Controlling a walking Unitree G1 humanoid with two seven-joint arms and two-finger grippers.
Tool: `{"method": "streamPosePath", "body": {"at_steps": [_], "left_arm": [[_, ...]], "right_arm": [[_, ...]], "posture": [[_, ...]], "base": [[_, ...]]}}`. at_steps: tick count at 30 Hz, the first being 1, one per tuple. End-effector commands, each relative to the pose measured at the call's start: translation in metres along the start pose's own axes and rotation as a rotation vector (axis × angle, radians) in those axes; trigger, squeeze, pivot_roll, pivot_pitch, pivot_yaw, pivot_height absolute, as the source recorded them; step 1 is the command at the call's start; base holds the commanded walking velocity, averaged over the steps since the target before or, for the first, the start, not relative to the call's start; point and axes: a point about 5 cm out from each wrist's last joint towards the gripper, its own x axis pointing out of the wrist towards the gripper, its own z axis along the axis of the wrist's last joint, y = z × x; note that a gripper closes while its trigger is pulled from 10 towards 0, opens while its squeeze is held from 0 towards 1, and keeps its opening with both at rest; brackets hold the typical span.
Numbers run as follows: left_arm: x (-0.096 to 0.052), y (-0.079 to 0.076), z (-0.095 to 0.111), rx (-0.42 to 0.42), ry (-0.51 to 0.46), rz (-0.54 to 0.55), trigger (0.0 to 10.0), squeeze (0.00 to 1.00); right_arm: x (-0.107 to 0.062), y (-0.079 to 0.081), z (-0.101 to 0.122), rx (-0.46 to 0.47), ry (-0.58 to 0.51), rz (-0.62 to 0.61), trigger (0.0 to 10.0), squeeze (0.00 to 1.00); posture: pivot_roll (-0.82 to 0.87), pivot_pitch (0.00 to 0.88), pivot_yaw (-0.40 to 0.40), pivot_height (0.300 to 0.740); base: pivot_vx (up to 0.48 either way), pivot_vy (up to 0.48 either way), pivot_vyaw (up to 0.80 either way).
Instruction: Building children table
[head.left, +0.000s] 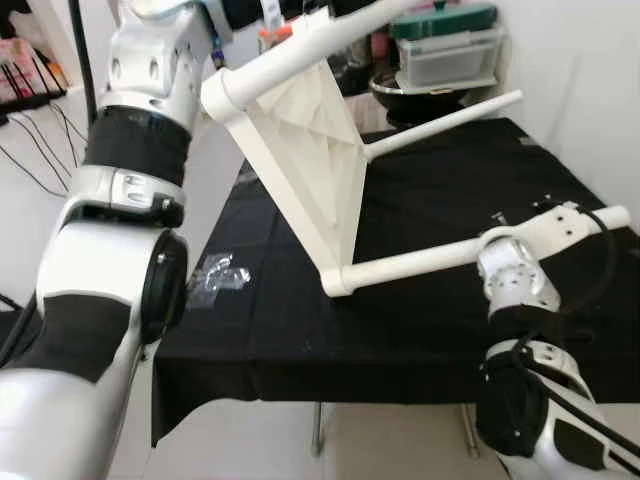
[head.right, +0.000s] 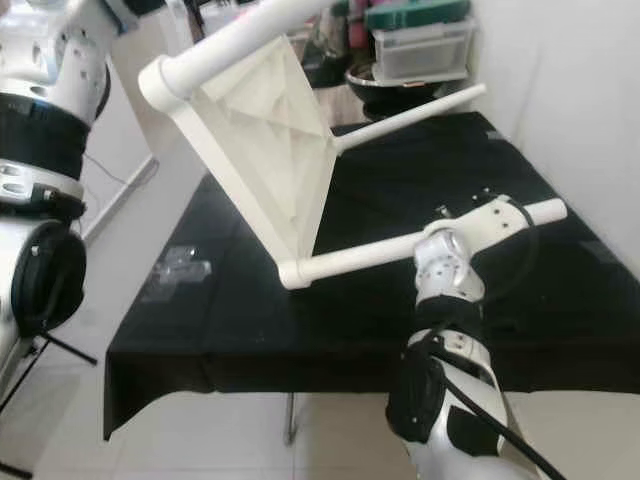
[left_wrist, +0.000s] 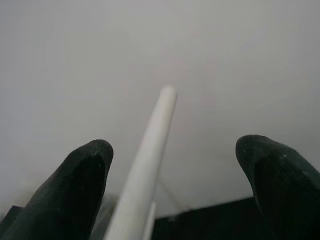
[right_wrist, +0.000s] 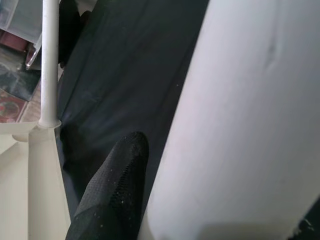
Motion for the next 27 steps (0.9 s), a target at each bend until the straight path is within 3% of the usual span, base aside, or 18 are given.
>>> {"method": "streamPosePath", "body": {"at_steps": [1,2,4,5,7,9,16,21,24,26,27], "left_arm": [[-0.034,-0.010,-0.023,-0.077,0.071,0.106,10.0,0.00],[-0.034,-0.010,-0.023,-0.077,0.071,0.106,10.0,0.00],[-0.065,-0.027,-0.043,-0.110,0.151,0.177,10.0,0.00],[-0.065,-0.027,-0.043,-0.110,0.151,0.177,10.0,0.00],[-0.087,-0.041,-0.053,-0.137,0.206,0.222,10.0,0.00],[-0.087,-0.041,-0.053,-0.137,0.206,0.222,10.0,0.00],[-0.122,-0.072,-0.051,-0.213,0.306,0.309,10.0,0.00],[-0.126,-0.075,-0.046,-0.217,0.330,0.327,10.0,0.00],[-0.127,-0.074,-0.040,-0.211,0.342,0.340,10.0,0.00],[-0.125,-0.072,-0.036,-0.202,0.342,0.338,10.0,0.00],[-0.125,-0.072,-0.036,-0.202,0.342,0.338,10.0,0.00]], "right_arm": [[0.011,-0.096,-0.075,-0.474,0.211,-0.323,10.0,0.00],[0.011,-0.096,-0.075,-0.474,0.211,-0.323,10.0,0.00],[0.013,-0.107,-0.073,-0.517,0.212,-0.346,10.0,0.00],[0.013,-0.107,-0.073,-0.517,0.212,-0.346,10.0,0.00],[0.013,-0.115,-0.074,-0.559,0.216,-0.357,10.0,0.00],[0.013,-0.115,-0.074,-0.559,0.216,-0.357,10.0,0.00],[0.014,-0.136,-0.075,-0.605,0.231,-0.397,10.0,0.00],[0.015,-0.139,-0.073,-0.571,0.234,-0.400,10.0,0.00],[0.017,-0.134,-0.070,-0.490,0.226,-0.341,10.0,0.00],[0.021,-0.123,-0.064,-0.403,0.195,-0.224,10.0,0.00],[0.021,-0.123,-0.064,-0.403,0.195,-0.224,10.0,0.00]], "posture": [[0.10,0.134,0.023,0.740],[0.10,0.134,0.023,0.740],[0.10,0.145,0.002,0.740],[0.10,0.145,0.002,0.740],[0.11,0.156,-0.013,0.740],[0.11,0.156,-0.013,0.740],[0.13,0.196,-0.042,0.740],[0.13,0.207,-0.040,0.740],[0.13,0.211,-0.039,0.740],[0.13,0.211,-0.036,0.740],[0.13,0.211,-0.036,0.740]], "base": [[0.000,0.000,0.00],[0.000,0.000,0.00],[0.000,0.000,0.00],[0.000,0.000,0.00],[0.000,0.000,0.00],[0.000,0.000,0.00],[0.000,0.000,0.00],[0.000,0.000,0.00],[0.000,0.000,0.00],[0.000,0.000,0.00],[0.000,0.000,0.00]]}}
